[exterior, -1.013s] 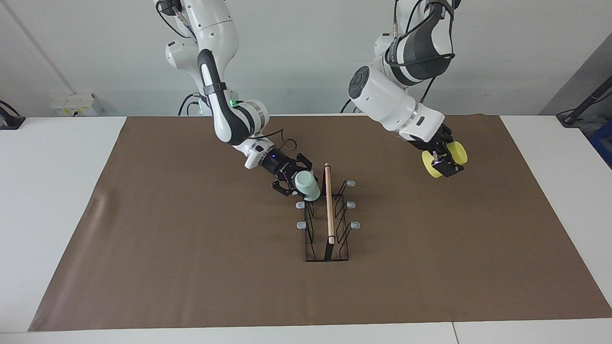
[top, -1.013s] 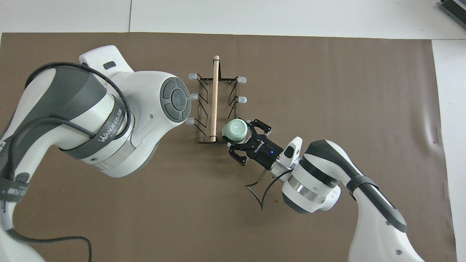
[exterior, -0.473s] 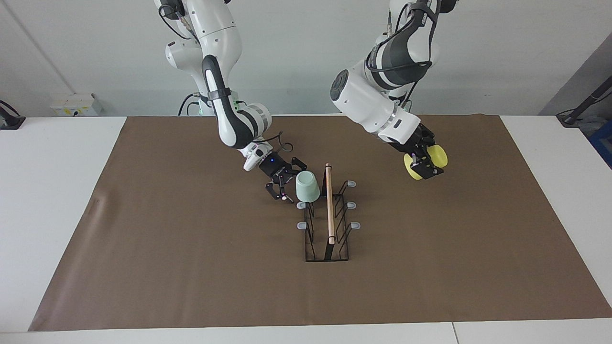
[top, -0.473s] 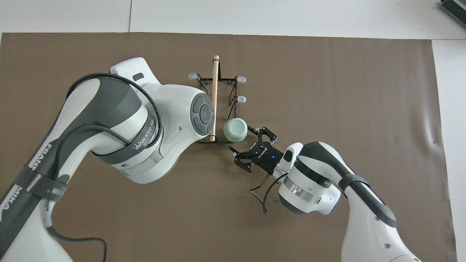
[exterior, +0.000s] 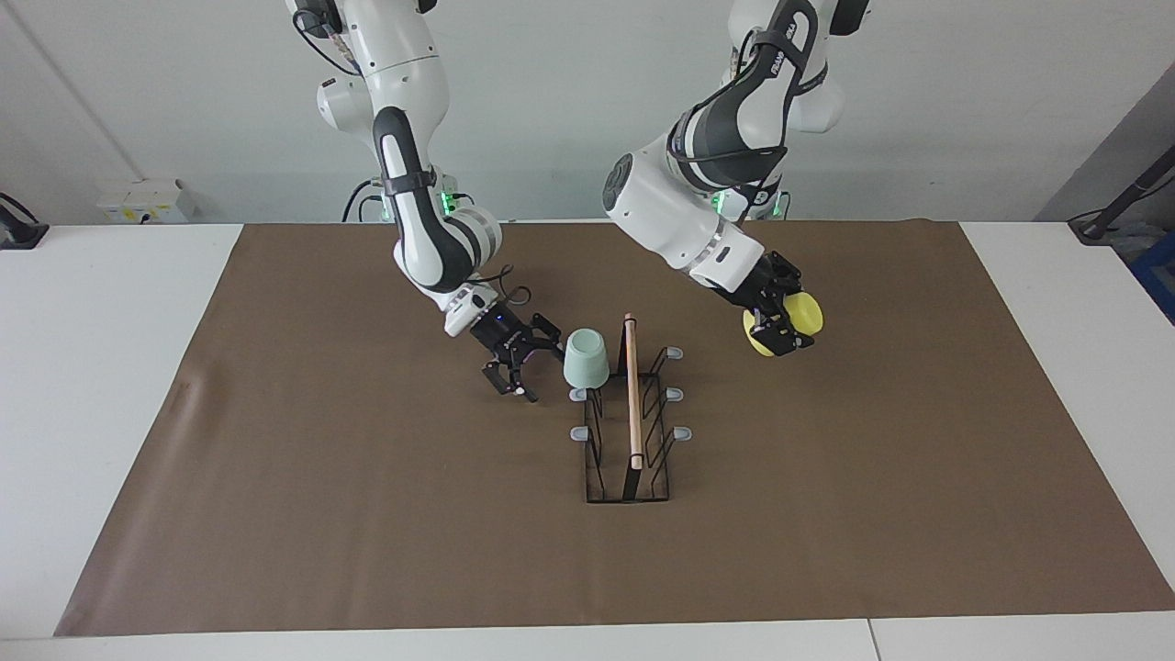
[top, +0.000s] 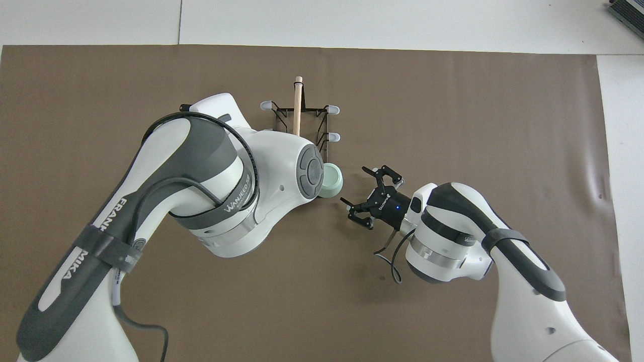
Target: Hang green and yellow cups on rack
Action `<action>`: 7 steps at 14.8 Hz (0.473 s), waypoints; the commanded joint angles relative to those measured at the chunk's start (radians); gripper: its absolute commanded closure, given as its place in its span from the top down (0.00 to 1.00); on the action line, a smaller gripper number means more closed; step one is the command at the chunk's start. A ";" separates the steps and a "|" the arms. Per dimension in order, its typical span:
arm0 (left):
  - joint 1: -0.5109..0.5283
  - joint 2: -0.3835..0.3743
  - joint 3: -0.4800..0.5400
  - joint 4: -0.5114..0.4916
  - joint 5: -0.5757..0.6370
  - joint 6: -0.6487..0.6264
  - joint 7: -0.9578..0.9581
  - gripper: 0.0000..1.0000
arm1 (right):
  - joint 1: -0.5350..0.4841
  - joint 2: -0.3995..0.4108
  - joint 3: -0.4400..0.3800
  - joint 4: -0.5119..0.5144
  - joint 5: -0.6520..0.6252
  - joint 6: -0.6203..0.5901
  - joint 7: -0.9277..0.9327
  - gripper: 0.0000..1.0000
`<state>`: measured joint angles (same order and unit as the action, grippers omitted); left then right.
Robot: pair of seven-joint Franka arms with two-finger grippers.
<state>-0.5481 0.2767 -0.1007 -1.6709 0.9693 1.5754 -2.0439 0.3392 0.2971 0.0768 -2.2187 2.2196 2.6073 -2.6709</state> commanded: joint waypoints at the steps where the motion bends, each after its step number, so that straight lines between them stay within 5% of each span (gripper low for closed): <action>1: -0.056 0.050 0.015 0.029 0.016 -0.017 -0.045 0.00 | -0.060 -0.004 0.009 0.049 -0.165 0.037 -0.017 1.00; 7: -0.107 0.097 0.016 0.046 0.014 -0.035 -0.128 0.00 | -0.149 0.001 0.006 0.114 -0.548 0.065 -0.007 1.00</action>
<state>-0.6309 0.3382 -0.0996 -1.6597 0.9693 1.5697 -2.1243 0.2356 0.2951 0.0721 -2.1193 1.7875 2.6595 -2.6721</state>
